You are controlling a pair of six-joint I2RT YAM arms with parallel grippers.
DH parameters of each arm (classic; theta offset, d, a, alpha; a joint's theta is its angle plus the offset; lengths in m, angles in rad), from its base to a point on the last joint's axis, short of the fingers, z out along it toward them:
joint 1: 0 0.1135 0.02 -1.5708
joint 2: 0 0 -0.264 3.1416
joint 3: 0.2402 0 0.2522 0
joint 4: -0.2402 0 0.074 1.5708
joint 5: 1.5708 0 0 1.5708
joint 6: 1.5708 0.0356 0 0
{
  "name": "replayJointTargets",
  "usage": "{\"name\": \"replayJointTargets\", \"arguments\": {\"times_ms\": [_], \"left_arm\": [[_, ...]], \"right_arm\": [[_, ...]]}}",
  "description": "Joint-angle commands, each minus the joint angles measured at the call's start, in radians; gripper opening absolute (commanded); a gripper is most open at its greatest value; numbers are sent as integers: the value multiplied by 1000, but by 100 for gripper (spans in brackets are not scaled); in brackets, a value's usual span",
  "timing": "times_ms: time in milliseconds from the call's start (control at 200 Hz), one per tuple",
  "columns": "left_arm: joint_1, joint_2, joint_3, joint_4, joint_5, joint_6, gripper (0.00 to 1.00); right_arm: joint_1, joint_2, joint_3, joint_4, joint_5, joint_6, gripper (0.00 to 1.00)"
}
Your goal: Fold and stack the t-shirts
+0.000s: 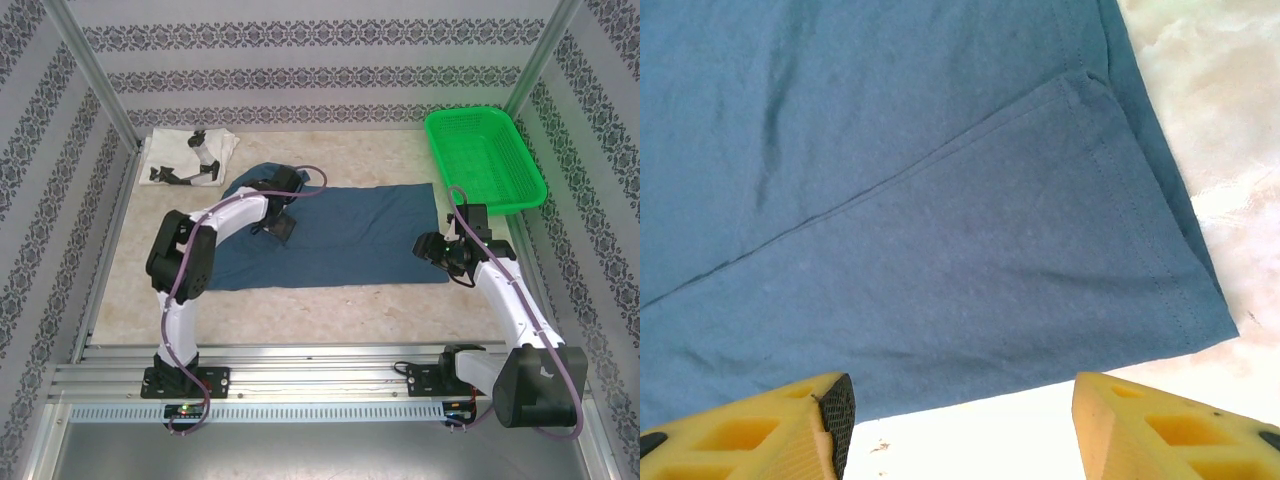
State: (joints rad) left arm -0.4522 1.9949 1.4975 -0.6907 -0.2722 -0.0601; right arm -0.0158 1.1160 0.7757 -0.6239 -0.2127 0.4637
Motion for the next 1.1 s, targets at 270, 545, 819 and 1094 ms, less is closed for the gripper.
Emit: {"name": "replayJointTargets", "arguments": {"times_ms": [270,545,819,1094], "left_arm": [[125,-438,-375,99,142,-337,100],[367,-553,-735,187,207,-509,87],[485,-457,-846,347,374,-538,15],[586,-531,-886,341,444,-519,8]], "right_arm": [[49,64,-1,43,14,6,59],[80,183,12,35,124,43,55],[75,234,-13,72,161,88,54],[47,219,-33,82,184,101,54]]}}
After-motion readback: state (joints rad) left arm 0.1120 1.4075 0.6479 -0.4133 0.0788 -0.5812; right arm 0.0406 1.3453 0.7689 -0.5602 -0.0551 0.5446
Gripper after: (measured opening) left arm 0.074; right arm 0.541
